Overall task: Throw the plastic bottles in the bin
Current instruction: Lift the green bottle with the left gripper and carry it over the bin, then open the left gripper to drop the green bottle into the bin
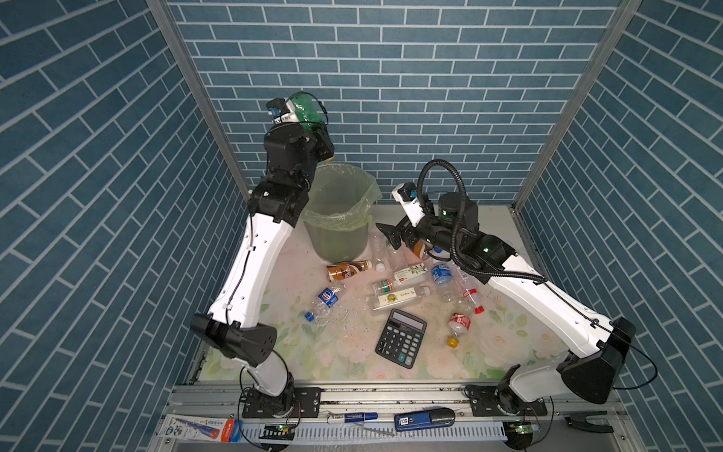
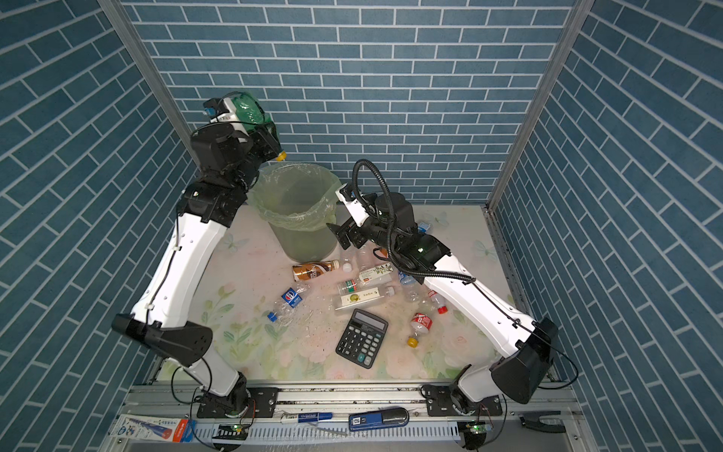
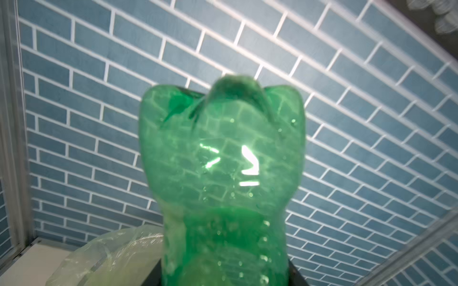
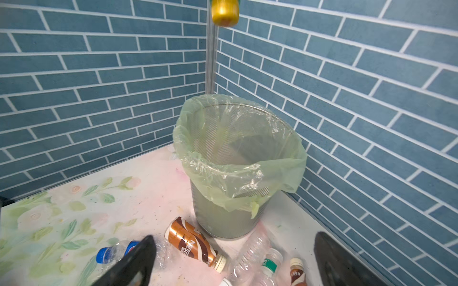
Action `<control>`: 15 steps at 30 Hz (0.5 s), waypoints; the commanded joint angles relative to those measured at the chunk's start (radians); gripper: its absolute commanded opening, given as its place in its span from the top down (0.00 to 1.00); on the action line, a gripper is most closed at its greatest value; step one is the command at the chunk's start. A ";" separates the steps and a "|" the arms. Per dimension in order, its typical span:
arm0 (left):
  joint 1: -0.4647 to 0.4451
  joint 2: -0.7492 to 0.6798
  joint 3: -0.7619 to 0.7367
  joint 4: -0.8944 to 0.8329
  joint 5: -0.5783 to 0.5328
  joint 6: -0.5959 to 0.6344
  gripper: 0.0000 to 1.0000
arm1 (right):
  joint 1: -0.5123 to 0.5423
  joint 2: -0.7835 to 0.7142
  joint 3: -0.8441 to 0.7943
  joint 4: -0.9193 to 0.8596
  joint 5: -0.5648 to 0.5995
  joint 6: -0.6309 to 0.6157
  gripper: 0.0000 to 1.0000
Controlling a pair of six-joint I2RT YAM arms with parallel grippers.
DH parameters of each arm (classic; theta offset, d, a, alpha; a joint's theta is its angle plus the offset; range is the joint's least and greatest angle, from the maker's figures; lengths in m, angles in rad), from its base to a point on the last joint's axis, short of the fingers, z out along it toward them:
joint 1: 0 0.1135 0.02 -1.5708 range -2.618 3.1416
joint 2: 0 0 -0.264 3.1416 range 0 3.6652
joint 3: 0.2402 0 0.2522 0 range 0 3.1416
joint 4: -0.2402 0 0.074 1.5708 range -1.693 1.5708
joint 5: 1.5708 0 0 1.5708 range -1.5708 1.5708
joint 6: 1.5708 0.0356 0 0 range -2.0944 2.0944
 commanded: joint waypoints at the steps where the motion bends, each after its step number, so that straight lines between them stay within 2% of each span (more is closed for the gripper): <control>1: 0.001 0.208 0.226 -0.308 -0.037 0.037 0.30 | -0.004 -0.038 0.001 -0.018 0.024 -0.010 0.01; 2: 0.000 0.262 0.315 -0.387 -0.030 0.029 0.22 | -0.006 -0.043 -0.005 -0.017 0.025 -0.009 0.01; 3: -0.003 0.304 0.406 -0.449 -0.024 0.023 0.05 | -0.008 -0.049 -0.014 -0.015 0.028 -0.006 0.01; 4: -0.008 0.321 0.446 -0.474 -0.025 0.023 0.01 | -0.014 -0.054 -0.022 -0.013 0.031 -0.001 0.01; 6: -0.018 0.297 0.413 -0.446 -0.026 0.032 0.01 | -0.025 -0.060 -0.030 -0.013 0.032 0.014 0.01; 11: -0.038 0.129 0.147 -0.267 -0.025 0.050 0.01 | -0.073 -0.065 -0.044 -0.015 0.034 0.086 0.01; 15: -0.064 0.069 0.083 -0.251 -0.008 0.072 0.01 | -0.115 -0.067 -0.054 -0.024 0.061 0.137 0.01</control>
